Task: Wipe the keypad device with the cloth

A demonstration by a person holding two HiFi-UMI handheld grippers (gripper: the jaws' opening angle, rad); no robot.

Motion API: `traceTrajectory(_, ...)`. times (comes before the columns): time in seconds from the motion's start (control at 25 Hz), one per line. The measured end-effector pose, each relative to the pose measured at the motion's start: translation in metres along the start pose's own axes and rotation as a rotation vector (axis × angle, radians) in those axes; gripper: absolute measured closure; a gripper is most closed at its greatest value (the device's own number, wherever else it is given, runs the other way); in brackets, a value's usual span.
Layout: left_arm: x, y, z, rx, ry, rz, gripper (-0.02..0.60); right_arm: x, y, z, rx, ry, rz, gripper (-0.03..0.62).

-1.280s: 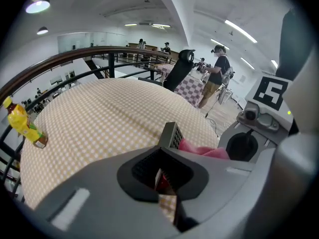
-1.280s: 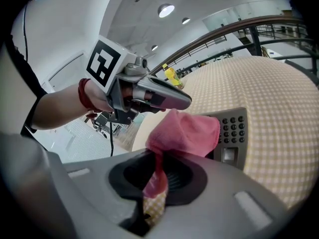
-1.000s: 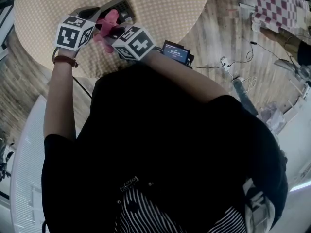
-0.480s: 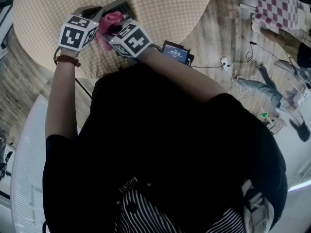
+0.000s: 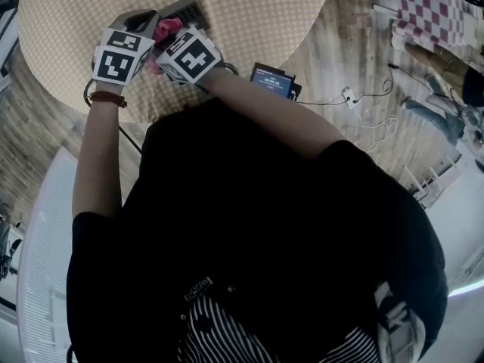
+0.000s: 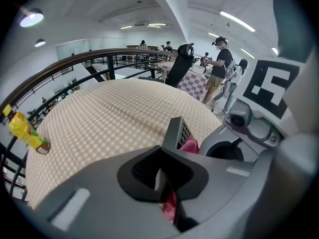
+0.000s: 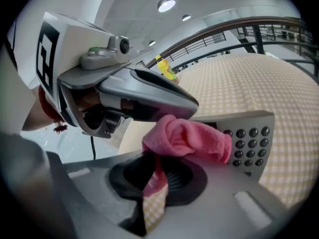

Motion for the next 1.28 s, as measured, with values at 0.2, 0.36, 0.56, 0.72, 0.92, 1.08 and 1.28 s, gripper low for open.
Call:
traceTrajectory(0.2, -0.001, 0.000, 0.001, 0.004, 0.008, -0.011, 0.578, 0.010, 0.002, 0.025, 0.047, -0.066, -0.020, 0.545)
traceTrajectory(0.36, -0.001, 0.000, 0.004, -0.016, 0.024, -0.018, 0.578, 0.012, 0.006, 0.044, 0.099, -0.111, -0.028, 0.545)
traceTrajectory(0.56, -0.002, -0.001, 0.004, -0.008, 0.033, -0.032, 0.578, 0.001, 0.003, 0.029, 0.093, -0.049, 0.004, 0.545)
traceTrajectory(0.72, -0.004, 0.003, 0.003, 0.023, 0.031, -0.052, 0.578, -0.022, 0.007, -0.008, 0.058, 0.078, 0.031, 0.545)
traceTrajectory(0.92, -0.003, 0.003, 0.002, 0.059, 0.023, -0.066, 0.578, -0.015, 0.014, -0.004, 0.096, 0.024, 0.018, 0.545)
traceTrajectory(1.08, -0.001, 0.003, 0.000, 0.086, 0.017, -0.079, 0.578, -0.010, 0.016, 0.010, 0.171, 0.000, 0.035, 0.545)
traceTrajectory(1.28, 0.000, 0.004, -0.001, 0.095, 0.014, -0.080, 0.578, -0.002, 0.022, 0.039, 0.250, -0.063, 0.010, 0.545)
Point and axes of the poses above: the fingertips, and each gripper's own axes: x forward along the fingers, y to its right, z out of its underside, the point moved 8 cm from there along -x, backward along the fingers, and after that the axes turned 8 degrees about -x, right-handed, at the moved point
